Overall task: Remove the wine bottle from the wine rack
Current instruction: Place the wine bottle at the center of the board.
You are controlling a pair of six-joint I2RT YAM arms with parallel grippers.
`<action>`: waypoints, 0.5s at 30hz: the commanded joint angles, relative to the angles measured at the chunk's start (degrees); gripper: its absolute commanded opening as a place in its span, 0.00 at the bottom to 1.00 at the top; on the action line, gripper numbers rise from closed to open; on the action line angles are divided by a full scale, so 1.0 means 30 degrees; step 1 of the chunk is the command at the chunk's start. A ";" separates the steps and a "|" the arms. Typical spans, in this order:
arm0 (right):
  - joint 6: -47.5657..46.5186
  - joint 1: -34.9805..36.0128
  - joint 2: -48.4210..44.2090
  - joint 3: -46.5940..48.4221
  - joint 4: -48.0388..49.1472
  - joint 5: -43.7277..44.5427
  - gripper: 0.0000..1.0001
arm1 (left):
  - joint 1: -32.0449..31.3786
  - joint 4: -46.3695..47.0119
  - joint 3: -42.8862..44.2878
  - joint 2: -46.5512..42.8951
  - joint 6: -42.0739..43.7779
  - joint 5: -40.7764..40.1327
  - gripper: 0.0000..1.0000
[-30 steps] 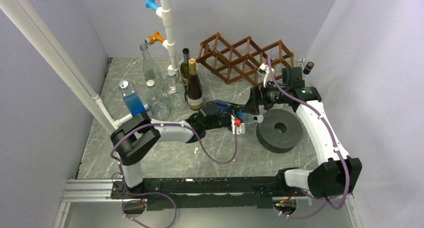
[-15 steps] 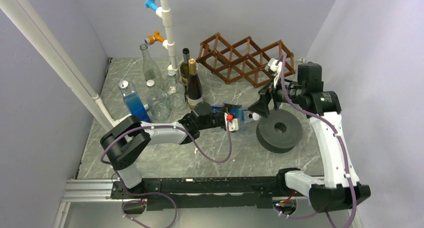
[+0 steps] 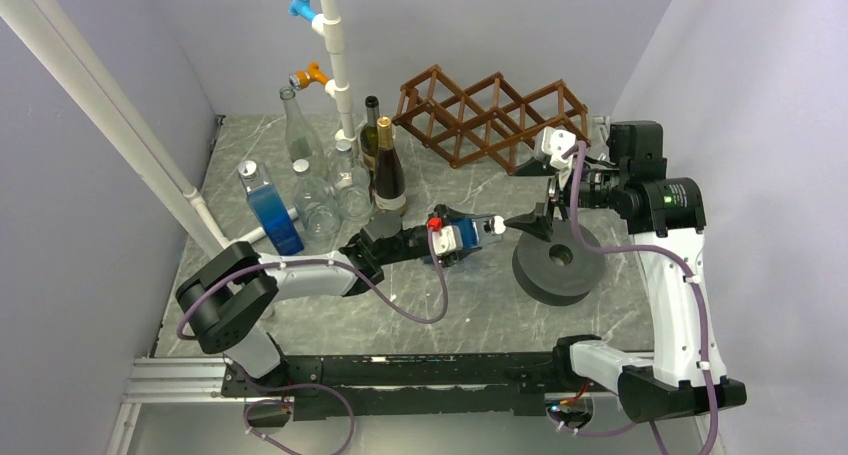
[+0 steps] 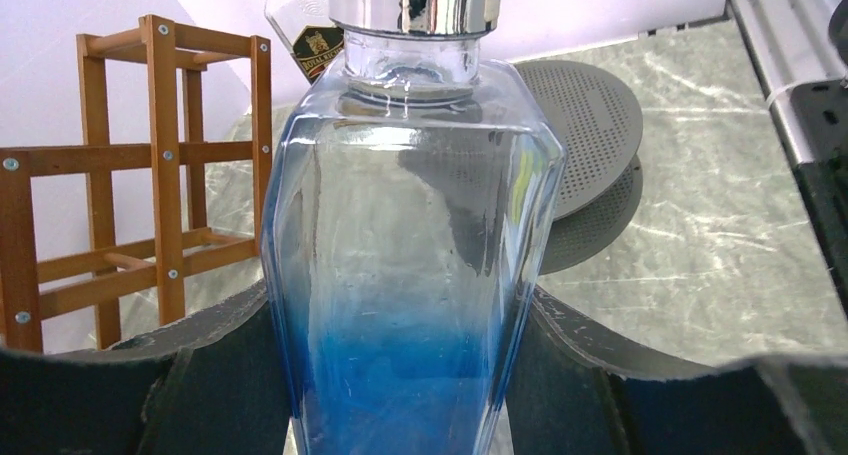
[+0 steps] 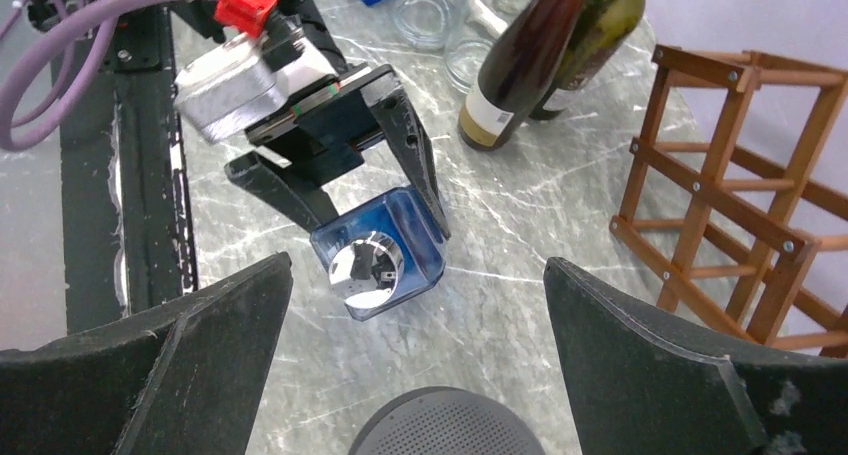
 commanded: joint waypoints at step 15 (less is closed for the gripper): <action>-0.6595 -0.0043 -0.0244 -0.0977 -0.3222 -0.4024 1.00 | 0.0129 0.1590 -0.2221 -0.4550 -0.5837 -0.2723 0.00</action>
